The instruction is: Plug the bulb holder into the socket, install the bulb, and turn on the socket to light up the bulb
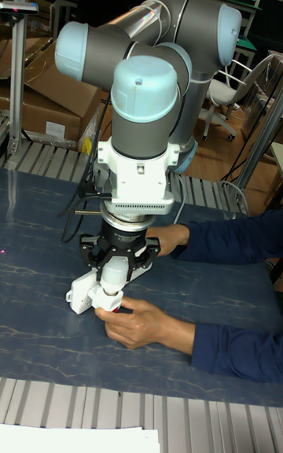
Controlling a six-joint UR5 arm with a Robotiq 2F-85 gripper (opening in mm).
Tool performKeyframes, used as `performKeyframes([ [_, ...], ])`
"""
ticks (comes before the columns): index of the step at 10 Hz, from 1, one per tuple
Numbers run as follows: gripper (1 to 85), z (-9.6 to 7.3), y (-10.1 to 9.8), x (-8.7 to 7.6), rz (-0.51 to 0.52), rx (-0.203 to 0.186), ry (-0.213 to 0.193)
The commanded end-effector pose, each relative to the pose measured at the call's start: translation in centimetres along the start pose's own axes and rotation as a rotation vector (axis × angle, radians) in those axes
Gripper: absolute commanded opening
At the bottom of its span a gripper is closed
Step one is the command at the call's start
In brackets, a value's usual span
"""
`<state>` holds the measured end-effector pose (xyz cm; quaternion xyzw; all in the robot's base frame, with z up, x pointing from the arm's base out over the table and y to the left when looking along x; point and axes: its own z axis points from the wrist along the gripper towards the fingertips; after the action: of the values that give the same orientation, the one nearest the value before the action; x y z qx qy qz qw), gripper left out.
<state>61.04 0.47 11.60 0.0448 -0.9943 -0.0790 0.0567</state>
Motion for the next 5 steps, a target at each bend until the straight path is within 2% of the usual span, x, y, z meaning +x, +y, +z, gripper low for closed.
performKeyframes([
  [1,8.0,-0.14,0.5,-0.08,0.053,-0.013,0.007],
  [5,44.3,-0.17,1.0,-1.03,0.003,-0.036,-0.033],
])
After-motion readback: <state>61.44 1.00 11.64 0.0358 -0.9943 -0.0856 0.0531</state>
